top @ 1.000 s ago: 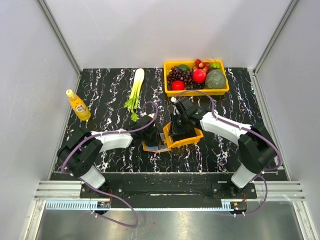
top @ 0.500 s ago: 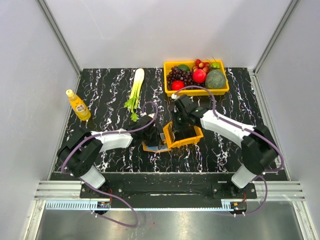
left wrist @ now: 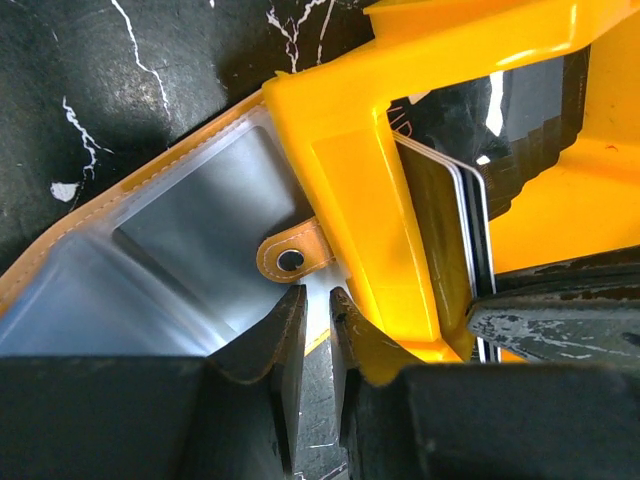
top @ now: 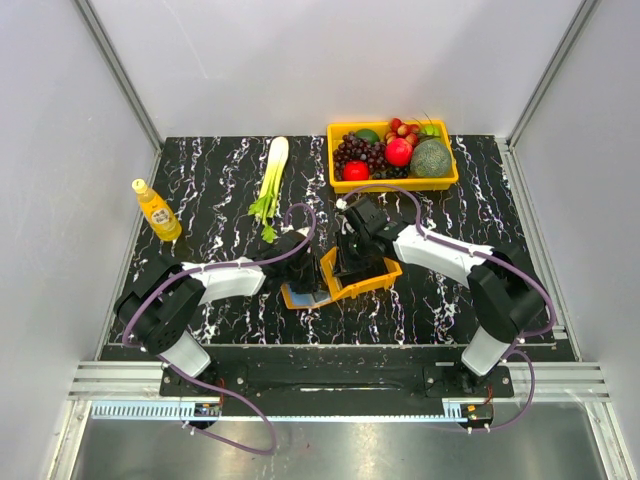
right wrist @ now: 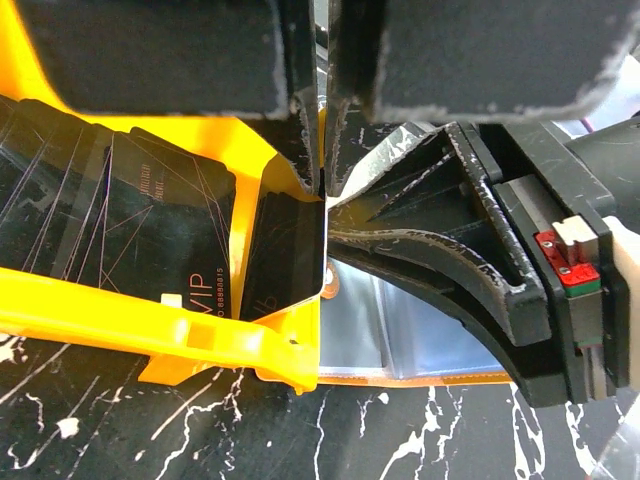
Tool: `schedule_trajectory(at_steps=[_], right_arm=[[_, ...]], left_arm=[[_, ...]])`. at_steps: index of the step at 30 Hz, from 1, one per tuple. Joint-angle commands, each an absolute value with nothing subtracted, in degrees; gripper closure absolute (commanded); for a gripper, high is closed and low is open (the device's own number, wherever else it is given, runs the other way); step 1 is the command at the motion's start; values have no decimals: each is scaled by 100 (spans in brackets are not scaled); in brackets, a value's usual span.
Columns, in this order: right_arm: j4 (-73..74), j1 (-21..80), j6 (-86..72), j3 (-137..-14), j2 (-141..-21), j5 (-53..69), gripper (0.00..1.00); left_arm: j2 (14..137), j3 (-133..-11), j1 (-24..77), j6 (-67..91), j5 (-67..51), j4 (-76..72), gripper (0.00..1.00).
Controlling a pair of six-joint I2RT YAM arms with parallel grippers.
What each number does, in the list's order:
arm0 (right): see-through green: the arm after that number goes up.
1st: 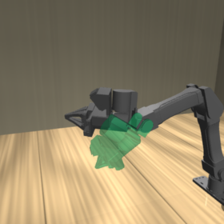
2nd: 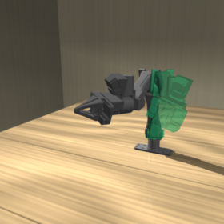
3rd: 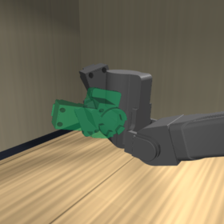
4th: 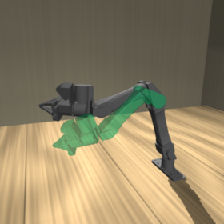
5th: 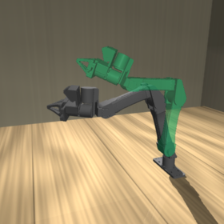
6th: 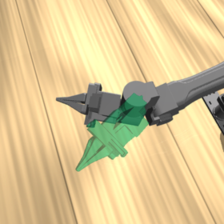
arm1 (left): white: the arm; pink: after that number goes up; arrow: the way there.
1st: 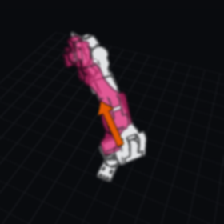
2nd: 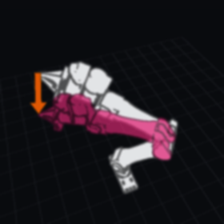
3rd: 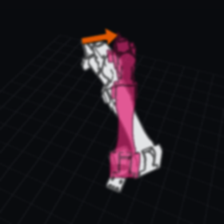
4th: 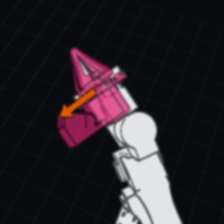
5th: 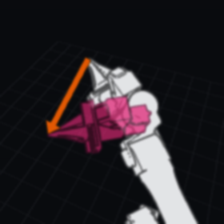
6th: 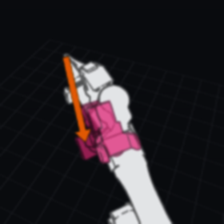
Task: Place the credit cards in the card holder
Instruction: Pick up the credit card from the storage box.
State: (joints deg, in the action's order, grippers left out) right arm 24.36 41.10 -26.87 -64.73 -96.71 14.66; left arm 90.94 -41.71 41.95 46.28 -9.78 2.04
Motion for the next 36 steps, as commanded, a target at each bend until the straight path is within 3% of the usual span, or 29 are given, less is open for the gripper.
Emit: schedule_trajectory(at_steps=[1,4,12,19,36], right_arm=[[1951,4166,-2980,-6451,-9510,2030,97],[1942,4140,-2988,-6416,-9475,2013,92],[1890,3999,-3050,-6302,-9448,2101,92],[1749,3894,-3111,-6197,-9352,2206,99],[2812,3832,-2506,-6635,-8885,510,100]], left_arm=[[9167,-4324,4227,4526,-1055,290,80],[9141,-4307,4228,4526,-1037,290,80],[9184,-4333,4228,4535,-1063,281,80],[9202,-4324,4228,4535,-1063,273,80],[9229,-4342,4236,4526,-1072,281,80]])
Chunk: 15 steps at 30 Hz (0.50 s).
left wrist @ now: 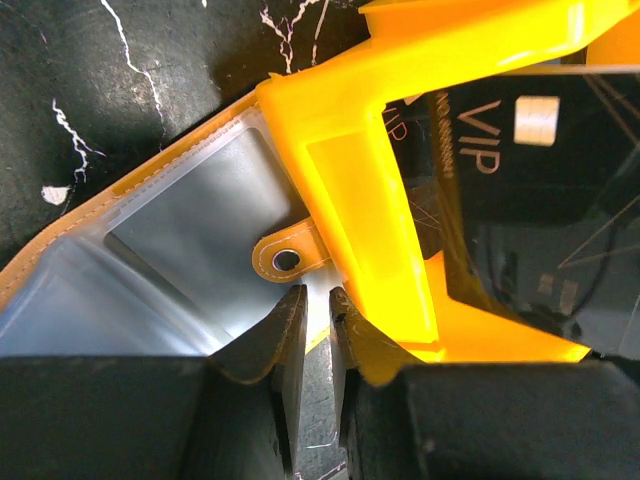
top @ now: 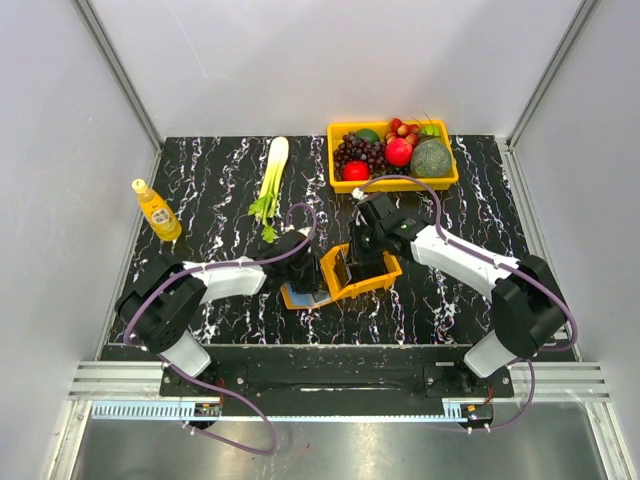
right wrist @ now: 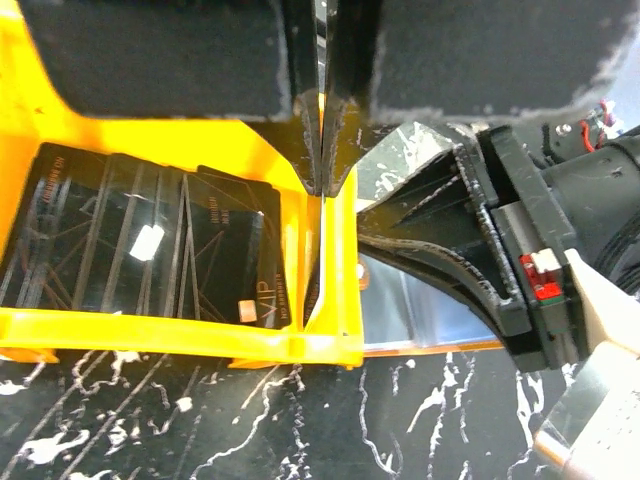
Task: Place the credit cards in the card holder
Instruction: Pick up the credit card from the storage box.
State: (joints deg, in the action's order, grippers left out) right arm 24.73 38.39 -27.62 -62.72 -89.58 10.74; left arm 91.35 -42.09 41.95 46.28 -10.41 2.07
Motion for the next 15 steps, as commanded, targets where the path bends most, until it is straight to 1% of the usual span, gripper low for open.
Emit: schedule_trajectory(at_steps=[1,4,8,15], right_arm=[[2830,3841,-2461,-6671,-8955,597,100],[2953,4060,-2347,-6864,-9228,650,100],[2673,4096,-2539,-6838,-9536,1563,100],[2277,4096,-2777,-6627,-9484,2030,100]], left_arm=[[9237,-4342,4228,4526,-1072,273,80],[9290,-4368,4236,4526,-1107,272,80],[9316,-4447,4236,4526,-1116,264,80],[9360,-4570,4236,4491,-1125,325,80]])
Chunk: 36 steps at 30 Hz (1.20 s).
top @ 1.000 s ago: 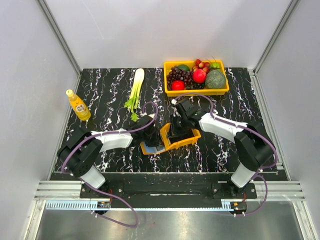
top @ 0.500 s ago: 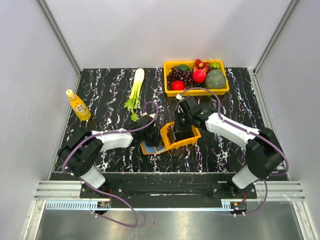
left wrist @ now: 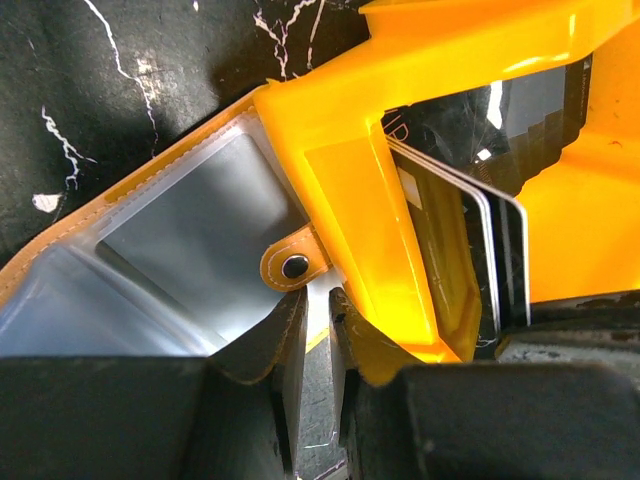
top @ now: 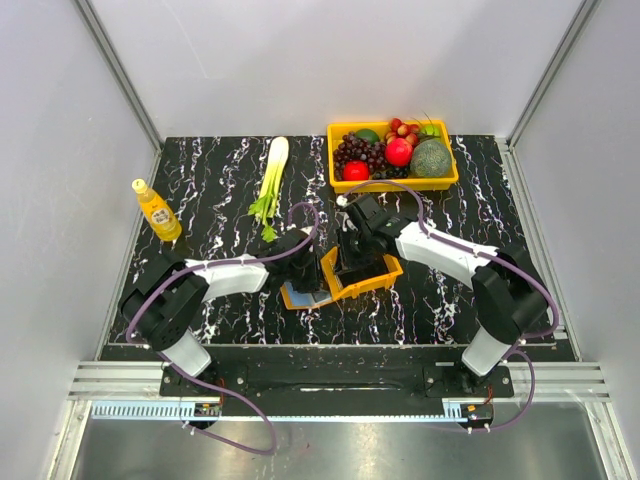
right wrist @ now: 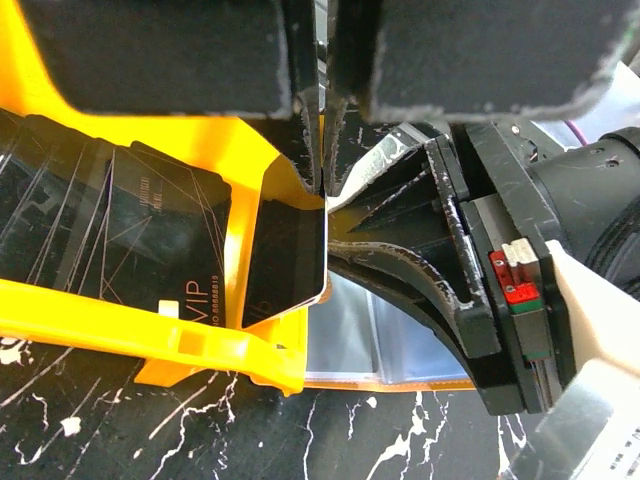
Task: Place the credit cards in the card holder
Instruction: Pick up the credit card from the storage box, then insert the credit card into the card holder.
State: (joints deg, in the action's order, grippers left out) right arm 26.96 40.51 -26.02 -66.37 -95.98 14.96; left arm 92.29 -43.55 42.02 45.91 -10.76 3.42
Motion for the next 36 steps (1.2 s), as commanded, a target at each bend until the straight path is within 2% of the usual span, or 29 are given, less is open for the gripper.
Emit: schedule_trajectory(at_steps=[1,8,18,27,36], right_arm=[[2250,4096,-2803,-6610,-9466,2030,100],[2241,4096,-2848,-6565,-9405,1785,100],[3041,4096,-2488,-6732,-8719,-254,100],[3243,4096,-2355,-6847,-8745,-448,100],[2769,4087,-2786,-6636,-8420,465,100]], left_arm=[[9369,-4570,4236,4491,-1125,325,81],[9352,-4535,4236,4500,-1116,316,81],[9281,-4482,4236,4509,-1107,308,81],[9176,-4447,4245,4518,-1055,308,81],[8605,-4351,4236,4483,-589,580,80]])
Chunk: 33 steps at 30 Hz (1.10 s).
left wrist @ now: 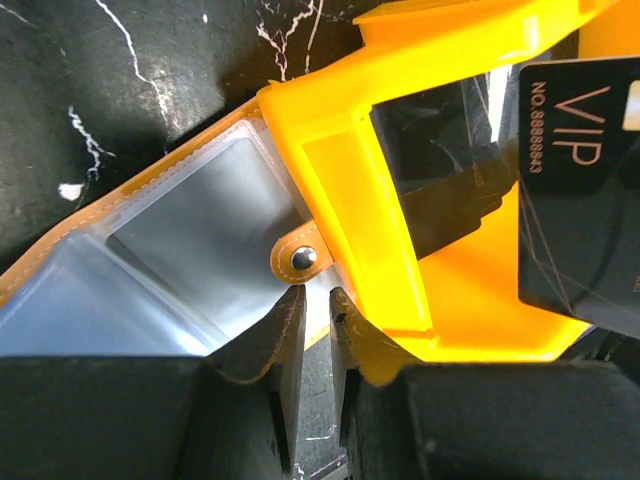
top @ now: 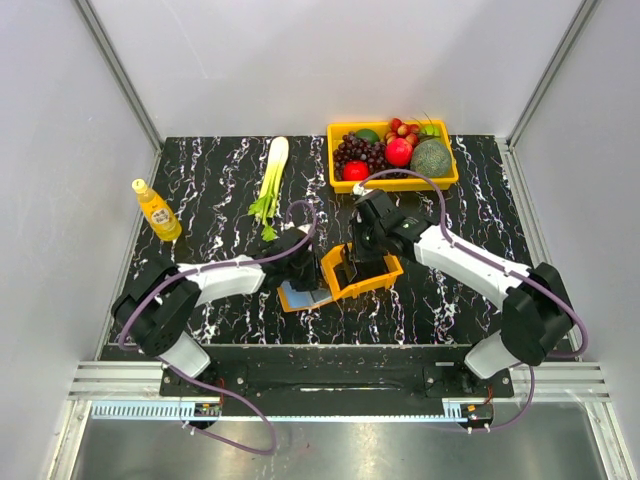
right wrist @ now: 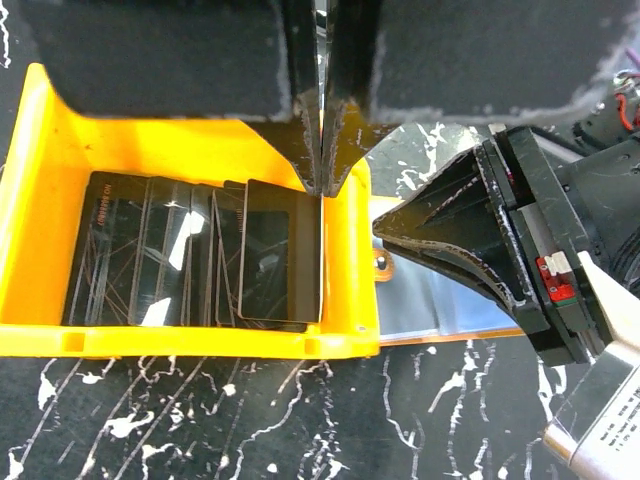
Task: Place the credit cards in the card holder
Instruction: Insert the credit card into the card holder.
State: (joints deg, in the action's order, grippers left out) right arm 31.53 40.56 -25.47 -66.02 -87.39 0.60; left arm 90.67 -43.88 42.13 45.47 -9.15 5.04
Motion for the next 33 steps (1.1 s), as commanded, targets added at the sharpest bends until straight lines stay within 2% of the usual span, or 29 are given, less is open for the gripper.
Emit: schedule_trajectory(at_steps=[1,7,20,22,27,33], right_arm=[[2708,4087,-2830,-6610,-8429,518,100],[2435,4087,-3006,-6469,-8288,685,100],[1486,4131,-3498,-6117,-8551,1845,100],[1328,4148,-3542,-6091,-8709,2021,100],[1028,4166,-3569,-6047,-9122,2258,100],[703,4166,-3542,-6047,-9535,2592,100]], left_arm=[[8544,-4351,4236,4465,-537,615,80],[8166,-4192,4236,4526,-282,738,78],[6891,-3376,4228,4886,457,1397,76],[6917,-3279,4228,4957,527,1476,77],[7119,-3191,4228,5159,668,1678,88],[7198,-3050,4236,5256,756,1688,90]])
